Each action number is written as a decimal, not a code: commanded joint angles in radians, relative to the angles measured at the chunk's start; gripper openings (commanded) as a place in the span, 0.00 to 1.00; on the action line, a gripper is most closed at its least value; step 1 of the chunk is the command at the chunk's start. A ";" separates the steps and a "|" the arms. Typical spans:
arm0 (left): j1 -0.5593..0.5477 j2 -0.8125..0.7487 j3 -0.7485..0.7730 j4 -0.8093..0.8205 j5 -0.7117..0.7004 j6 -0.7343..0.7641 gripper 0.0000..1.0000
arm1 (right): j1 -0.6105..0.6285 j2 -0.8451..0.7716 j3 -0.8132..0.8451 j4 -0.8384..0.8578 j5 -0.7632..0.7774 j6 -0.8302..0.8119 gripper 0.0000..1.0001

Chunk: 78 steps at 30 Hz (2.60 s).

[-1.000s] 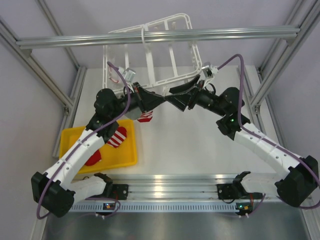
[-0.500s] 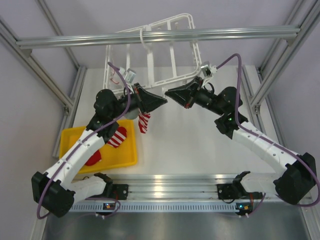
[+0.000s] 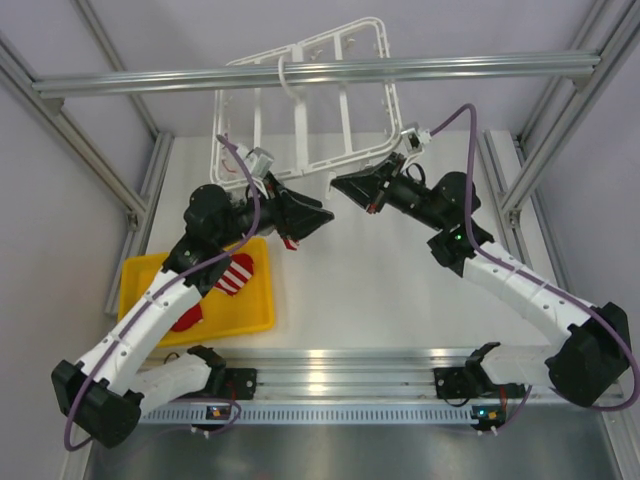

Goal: Clip the socks to the hanger
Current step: Open the clamp at the hanger.

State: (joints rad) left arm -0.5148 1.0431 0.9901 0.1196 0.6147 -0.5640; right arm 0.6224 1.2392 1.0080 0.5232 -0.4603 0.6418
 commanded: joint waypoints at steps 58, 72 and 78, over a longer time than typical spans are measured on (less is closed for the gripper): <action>-0.252 -0.020 0.064 -0.055 -0.503 0.513 0.00 | 0.082 -0.038 0.104 -0.221 0.201 0.033 0.64; -0.252 -0.031 0.033 -0.055 -0.460 0.547 0.00 | 0.082 -0.004 0.104 -0.098 0.155 0.142 0.57; -0.252 -0.041 0.010 -0.052 -0.449 0.579 0.00 | 0.082 0.006 0.110 -0.095 0.158 0.151 0.50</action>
State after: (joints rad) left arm -0.7578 1.0252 1.0210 0.0601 0.0925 -0.0139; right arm 0.7082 1.2396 1.0565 0.3729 -0.2966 0.7769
